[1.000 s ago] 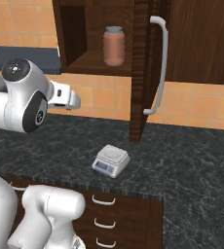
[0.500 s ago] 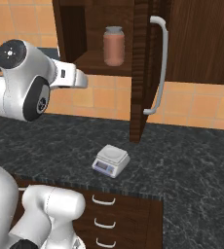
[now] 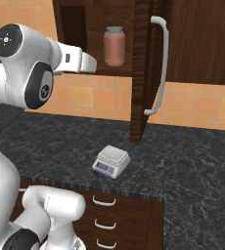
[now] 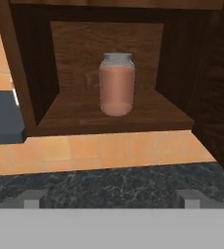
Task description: Pick the honey bottle and place it on the digital scale for weighing, and close the cabinet.
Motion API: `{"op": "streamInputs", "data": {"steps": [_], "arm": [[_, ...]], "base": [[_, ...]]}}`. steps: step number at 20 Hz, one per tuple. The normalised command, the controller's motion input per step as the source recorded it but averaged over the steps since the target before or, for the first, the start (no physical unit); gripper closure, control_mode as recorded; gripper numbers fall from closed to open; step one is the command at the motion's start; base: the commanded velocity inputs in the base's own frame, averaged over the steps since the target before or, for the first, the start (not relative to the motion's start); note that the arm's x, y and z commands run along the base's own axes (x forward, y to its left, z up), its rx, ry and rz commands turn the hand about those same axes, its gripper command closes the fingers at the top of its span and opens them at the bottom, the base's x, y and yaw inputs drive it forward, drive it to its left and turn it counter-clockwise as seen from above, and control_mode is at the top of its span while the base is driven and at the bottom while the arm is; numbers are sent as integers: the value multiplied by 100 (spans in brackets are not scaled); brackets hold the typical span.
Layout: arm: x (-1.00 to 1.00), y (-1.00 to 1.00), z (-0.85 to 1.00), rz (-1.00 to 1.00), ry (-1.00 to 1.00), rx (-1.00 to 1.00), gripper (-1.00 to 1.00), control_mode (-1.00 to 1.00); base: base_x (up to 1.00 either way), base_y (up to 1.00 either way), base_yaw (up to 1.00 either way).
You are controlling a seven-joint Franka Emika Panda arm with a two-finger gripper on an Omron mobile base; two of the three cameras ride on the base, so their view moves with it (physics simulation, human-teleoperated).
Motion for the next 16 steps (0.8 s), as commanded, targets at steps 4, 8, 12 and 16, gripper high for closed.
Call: {"op": "streamInputs", "data": {"steps": [4,8,12,16], "arm": [[29,-19,3,-10,-14,0,-100,-100],[44,-6,0,-7,-8,0,-100,-100],[50,0,1,-6,-9,0,-100,-100],[24,-3,25,-1,-9,2,-100,-100]], "base": [[0,0,0],[0,0,0],[0,0,0],[0,0,0]]}}
